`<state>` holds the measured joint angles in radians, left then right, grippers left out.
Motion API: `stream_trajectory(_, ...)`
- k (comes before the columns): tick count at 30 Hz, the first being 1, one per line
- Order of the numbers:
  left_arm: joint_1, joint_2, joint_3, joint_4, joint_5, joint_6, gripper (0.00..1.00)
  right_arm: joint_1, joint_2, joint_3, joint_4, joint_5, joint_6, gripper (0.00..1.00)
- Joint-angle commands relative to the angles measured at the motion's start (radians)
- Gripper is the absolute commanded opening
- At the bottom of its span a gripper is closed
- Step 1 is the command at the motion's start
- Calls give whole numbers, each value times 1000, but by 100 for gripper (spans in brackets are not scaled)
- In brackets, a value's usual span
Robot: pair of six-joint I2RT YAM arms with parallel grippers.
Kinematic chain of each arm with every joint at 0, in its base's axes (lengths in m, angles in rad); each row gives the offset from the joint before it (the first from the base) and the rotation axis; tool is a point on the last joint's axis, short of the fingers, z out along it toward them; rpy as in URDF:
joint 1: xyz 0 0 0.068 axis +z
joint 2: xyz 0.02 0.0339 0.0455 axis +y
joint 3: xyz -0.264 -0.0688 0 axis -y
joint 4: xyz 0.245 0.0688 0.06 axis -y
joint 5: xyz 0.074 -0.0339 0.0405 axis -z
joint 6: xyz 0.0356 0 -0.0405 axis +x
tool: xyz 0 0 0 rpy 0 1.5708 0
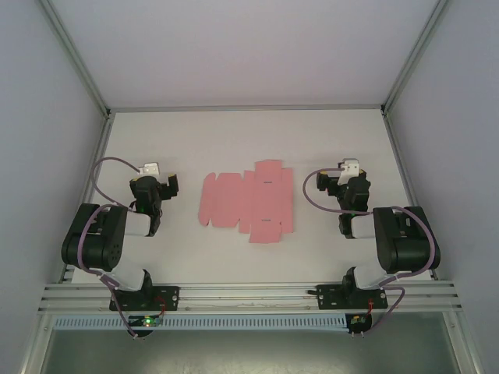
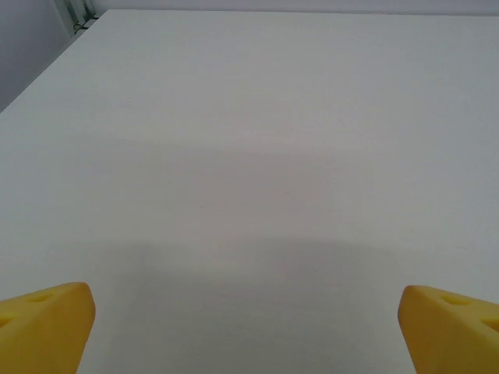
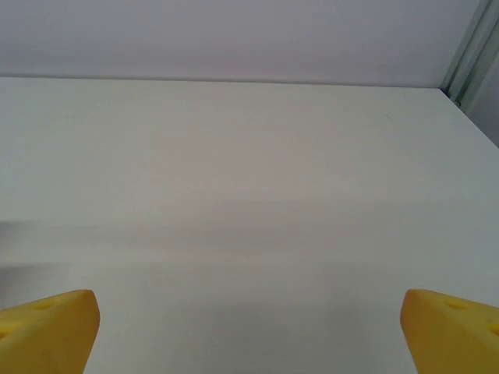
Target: Assemble paper box
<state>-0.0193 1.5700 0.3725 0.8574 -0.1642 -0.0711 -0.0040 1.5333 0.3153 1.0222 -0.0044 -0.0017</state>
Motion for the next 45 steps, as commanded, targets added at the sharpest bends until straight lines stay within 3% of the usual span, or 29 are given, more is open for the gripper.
stream_trajectory(1, 5, -15, 9, 38, -4, 7, 100, 3, -14, 11, 20, 10, 17, 98)
stream_trajectory(11, 7, -14, 20, 21, 39, 20, 100, 4, -18, 17, 15, 14, 19, 98)
stream_trajectory(16, 8, -31, 34, -8, 63, 27, 100, 22, -127, 81, -192, 65, 6, 98)
stream_trajectory(21, 8, -247, 129, -369, 16, -24, 100, 60, -212, 161, -415, 148, 27, 98)
stream_trajectory(24, 9, -349, 151, -488, 78, -95, 100, 103, -261, 219, -564, 173, 76, 98)
stream_trajectory(30, 0, -424, 241, -761, 177, -303, 100, 325, -315, 301, -776, 175, 212, 98)
stream_trajectory(33, -7, -429, 209, -762, 245, -414, 100, 445, -285, 325, -818, 157, 275, 98)
stream_trajectory(37, -26, -405, 164, -727, 340, -508, 100, 507, -171, 372, -842, -18, 352, 98)
stream_trajectory(45, -131, -289, 238, -819, 395, -500, 100, 521, 13, 398, -833, -42, 408, 98)
